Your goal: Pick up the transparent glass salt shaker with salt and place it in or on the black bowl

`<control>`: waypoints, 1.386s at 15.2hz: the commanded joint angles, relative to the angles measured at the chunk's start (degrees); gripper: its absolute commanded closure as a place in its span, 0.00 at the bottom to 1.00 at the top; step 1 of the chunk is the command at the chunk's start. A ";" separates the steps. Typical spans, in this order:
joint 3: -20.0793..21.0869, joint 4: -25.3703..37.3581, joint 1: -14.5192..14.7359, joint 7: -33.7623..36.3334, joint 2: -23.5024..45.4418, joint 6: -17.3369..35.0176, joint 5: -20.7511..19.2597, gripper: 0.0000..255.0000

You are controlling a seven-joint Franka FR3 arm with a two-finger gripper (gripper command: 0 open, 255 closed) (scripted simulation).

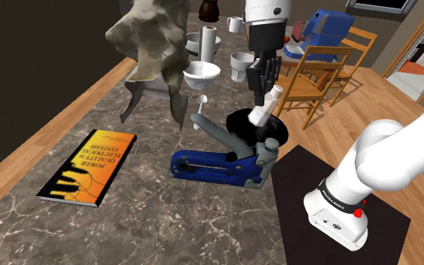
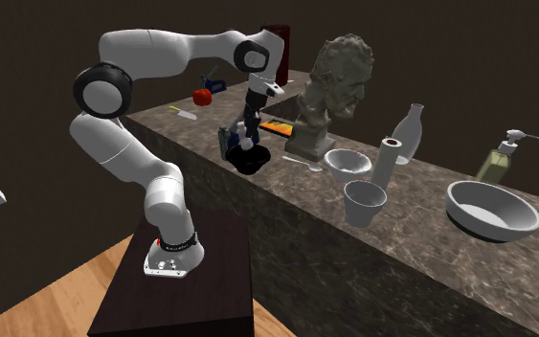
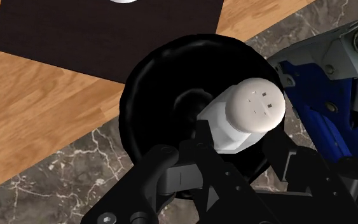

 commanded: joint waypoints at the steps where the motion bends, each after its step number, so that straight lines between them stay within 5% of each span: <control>1: 0.10 -1.75 0.06 -0.26 -0.43 1.33 0.10 1.00; 9: 0.10 -1.75 0.06 -0.26 -0.43 1.33 0.10 1.00; 10: 0.10 -1.75 0.06 -0.26 -0.43 1.33 0.10 0.00; 15: 0.10 -1.75 0.06 -0.26 -0.43 1.33 0.10 0.00; 19: -0.62 8.29 -0.57 0.53 3.30 -5.05 -0.94 0.00; 21: -0.62 8.29 -0.57 0.53 3.30 -5.05 -0.94 0.00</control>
